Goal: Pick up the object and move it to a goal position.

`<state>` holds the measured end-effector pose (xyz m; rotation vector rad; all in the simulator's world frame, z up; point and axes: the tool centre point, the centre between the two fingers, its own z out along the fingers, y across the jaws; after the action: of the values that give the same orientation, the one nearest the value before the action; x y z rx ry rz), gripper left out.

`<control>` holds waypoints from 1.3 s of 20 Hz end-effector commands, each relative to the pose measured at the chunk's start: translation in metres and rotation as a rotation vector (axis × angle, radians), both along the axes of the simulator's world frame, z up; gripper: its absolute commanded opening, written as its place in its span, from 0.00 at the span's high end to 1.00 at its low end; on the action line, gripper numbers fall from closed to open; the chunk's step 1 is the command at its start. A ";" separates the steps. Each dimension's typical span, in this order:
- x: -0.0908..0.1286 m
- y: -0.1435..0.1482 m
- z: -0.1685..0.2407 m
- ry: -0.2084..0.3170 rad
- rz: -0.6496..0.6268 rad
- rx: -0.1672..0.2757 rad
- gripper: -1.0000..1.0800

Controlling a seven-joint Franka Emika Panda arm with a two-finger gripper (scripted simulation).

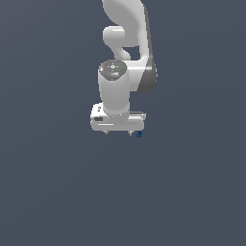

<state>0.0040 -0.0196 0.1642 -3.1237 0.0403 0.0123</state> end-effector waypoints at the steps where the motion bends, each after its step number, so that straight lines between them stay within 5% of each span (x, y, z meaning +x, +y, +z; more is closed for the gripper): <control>1: 0.000 0.000 0.000 0.000 0.000 0.000 0.04; 12: 0.003 -0.032 -0.005 -0.003 -0.017 -0.016 0.04; 26: -0.022 0.020 -0.030 -0.005 0.202 -0.019 0.04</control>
<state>-0.0128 -0.0097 0.1395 -3.1361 -0.2068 0.0071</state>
